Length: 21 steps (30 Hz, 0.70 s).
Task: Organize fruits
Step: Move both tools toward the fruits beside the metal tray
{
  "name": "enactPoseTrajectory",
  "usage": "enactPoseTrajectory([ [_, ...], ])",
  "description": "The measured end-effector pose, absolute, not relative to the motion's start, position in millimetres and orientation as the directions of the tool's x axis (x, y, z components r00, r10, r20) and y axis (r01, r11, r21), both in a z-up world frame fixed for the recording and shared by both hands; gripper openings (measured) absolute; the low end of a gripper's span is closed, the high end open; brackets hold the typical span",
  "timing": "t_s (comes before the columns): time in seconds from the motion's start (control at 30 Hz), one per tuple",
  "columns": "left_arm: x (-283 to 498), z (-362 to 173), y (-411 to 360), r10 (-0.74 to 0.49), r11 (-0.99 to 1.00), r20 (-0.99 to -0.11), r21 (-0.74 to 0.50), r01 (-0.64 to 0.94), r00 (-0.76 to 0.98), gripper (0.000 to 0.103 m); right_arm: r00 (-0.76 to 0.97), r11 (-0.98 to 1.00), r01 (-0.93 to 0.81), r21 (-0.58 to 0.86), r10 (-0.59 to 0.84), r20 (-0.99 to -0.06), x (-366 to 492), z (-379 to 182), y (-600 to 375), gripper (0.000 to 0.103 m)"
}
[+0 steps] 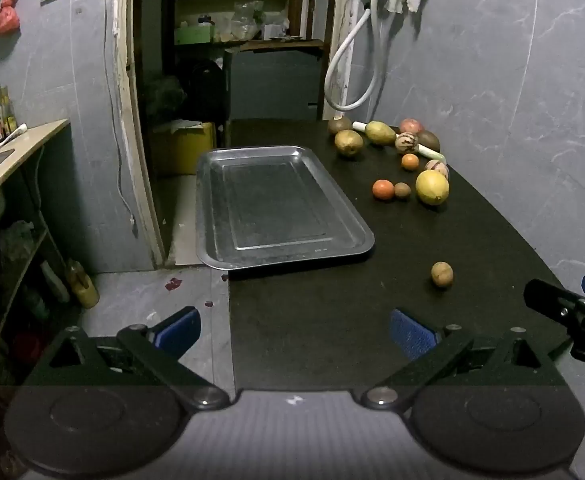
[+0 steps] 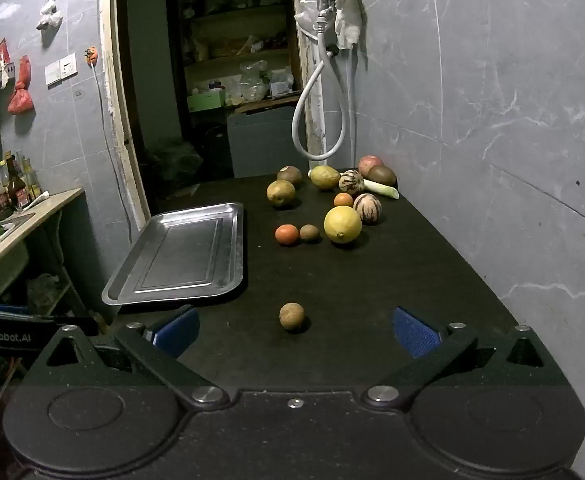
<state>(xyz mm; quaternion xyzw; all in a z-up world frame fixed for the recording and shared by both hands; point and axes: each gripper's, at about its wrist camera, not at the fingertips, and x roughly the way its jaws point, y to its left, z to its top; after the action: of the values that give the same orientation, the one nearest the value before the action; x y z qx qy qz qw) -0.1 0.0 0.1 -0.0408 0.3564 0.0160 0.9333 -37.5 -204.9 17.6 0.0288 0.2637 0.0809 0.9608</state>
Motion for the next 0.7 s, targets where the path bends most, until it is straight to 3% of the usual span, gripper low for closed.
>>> enactPoseTrajectory([
  [0.7, 2.1, -8.5, -1.8, 0.000, 0.995, -0.680, -0.071, -0.066, 0.734, 0.102, 0.845, 0.985, -0.139, 0.104, 0.172, -0.506, -36.7, 17.2, -206.6, 0.103],
])
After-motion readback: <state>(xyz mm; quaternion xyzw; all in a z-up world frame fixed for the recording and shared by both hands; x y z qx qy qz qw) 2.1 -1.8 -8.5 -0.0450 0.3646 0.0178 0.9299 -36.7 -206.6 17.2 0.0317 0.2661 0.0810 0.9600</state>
